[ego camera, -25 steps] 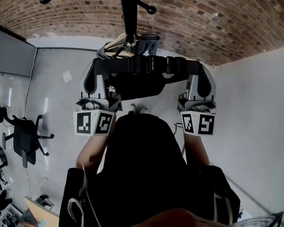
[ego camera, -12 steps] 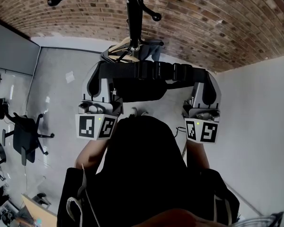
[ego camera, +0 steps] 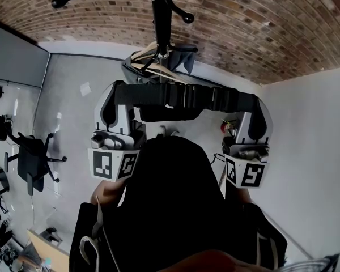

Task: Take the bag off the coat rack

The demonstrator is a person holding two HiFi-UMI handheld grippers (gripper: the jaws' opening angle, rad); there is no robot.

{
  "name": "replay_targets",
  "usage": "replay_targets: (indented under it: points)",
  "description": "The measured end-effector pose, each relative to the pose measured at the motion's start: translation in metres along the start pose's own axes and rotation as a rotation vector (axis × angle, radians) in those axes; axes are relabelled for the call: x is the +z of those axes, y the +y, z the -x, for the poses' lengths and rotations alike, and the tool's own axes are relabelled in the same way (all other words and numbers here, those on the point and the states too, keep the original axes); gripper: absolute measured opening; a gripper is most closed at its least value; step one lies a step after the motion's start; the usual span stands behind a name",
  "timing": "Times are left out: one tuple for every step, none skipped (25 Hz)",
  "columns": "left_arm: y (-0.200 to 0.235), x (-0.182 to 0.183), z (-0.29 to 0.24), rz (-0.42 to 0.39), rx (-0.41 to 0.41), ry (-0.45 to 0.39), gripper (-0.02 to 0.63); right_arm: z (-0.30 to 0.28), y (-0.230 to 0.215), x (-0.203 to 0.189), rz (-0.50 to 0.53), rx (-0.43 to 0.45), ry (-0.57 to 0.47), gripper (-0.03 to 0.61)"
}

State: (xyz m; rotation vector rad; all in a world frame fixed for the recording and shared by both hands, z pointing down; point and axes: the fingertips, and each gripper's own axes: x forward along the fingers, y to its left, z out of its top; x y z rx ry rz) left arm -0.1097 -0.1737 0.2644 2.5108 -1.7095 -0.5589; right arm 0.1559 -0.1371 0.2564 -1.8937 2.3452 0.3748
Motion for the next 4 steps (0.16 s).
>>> replay_targets:
  points:
    - [-0.0006,0.0014,0.0014,0.003,-0.001,-0.003,0.021,0.0013,0.0008,0.0018,0.012,0.001,-0.004,0.023]
    - [-0.0015,0.0033,0.0027,0.005,-0.003,-0.007,0.022,0.0022,0.0015,0.0031,0.017,0.003,-0.007,0.023]
    - [-0.0027,0.0055,0.004,0.005,-0.005,-0.012,0.021,0.0029,0.002,0.0041,0.017,0.006,-0.009,0.023]
    - [-0.004,0.0076,0.0055,0.004,-0.008,-0.016,0.023,0.0036,0.0025,0.005,0.015,0.009,-0.01,0.023]
